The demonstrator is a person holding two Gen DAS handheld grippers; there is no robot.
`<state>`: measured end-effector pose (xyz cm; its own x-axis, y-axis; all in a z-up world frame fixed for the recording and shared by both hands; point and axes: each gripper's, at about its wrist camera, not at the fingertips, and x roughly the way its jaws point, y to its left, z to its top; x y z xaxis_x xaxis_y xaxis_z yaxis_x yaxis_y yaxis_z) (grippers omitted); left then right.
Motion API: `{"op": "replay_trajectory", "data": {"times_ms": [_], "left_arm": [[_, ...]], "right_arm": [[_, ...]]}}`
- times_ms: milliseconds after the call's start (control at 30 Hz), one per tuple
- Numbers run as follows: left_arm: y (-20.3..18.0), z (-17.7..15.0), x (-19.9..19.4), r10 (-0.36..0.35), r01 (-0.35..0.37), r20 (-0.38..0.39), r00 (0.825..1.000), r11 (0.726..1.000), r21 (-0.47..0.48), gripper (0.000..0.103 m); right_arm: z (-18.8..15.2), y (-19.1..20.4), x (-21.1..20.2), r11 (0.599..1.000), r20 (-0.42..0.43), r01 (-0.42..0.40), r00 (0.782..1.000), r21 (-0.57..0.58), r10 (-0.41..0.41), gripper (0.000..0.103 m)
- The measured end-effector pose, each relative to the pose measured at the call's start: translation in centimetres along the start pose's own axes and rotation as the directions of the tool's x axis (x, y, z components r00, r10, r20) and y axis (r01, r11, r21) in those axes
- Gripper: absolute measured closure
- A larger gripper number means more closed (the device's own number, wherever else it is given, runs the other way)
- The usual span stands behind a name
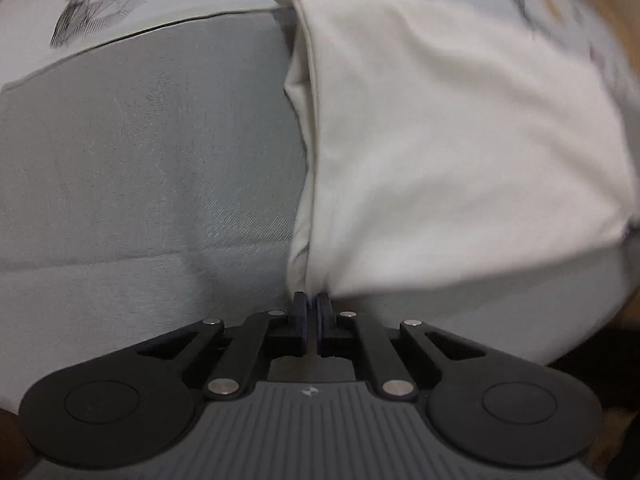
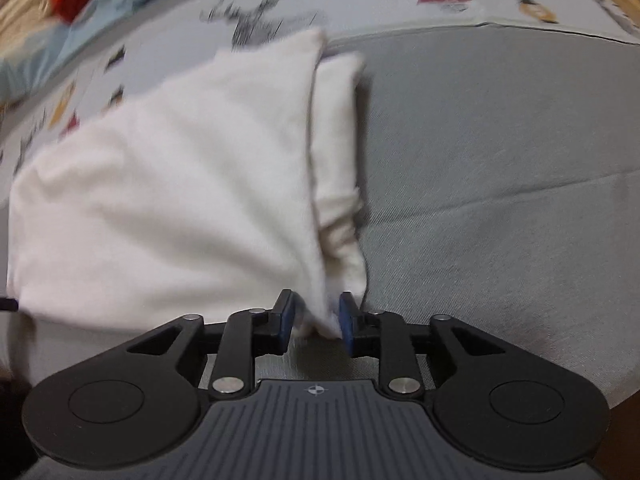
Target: Fold small clothes
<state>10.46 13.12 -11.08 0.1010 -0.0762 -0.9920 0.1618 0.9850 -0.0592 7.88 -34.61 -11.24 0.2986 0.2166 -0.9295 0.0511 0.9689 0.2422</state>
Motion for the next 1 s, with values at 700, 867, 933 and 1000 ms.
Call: {"op": "replay_trajectory", "data": {"times_ms": [700, 867, 933, 1000], "left_arm": [[5.4, 8.2, -0.9, -0.197, 0.355, 0.374, 0.906, 0.836, -0.418, 0.045], [6.7, 10.3, 2.0, -0.228, 0.401, 0.368, 0.902, 0.760, -0.512, 0.035], [6.5, 10.9, 3.0, -0.218, 0.374, 0.339, 0.915, 0.772, -0.513, 0.038], [5.9, 11.4, 3.1, -0.201, 0.342, 0.329, 0.923, 0.820, -0.459, 0.073]], "right_arm": [[4.5, 0.2, 1.1, 0.992, 0.162, 0.006, 0.986, 0.129, -0.027, 0.064], [5.1, 0.3, 1.9, 0.990, 0.152, 0.033, 0.987, 0.135, -0.053, 0.062], [5.3, 0.4, 2.2, 0.991, 0.145, 0.049, 0.987, 0.121, -0.067, 0.062], [5.6, 0.4, 2.4, 0.993, 0.139, 0.062, 0.987, 0.104, -0.077, 0.065]]}}
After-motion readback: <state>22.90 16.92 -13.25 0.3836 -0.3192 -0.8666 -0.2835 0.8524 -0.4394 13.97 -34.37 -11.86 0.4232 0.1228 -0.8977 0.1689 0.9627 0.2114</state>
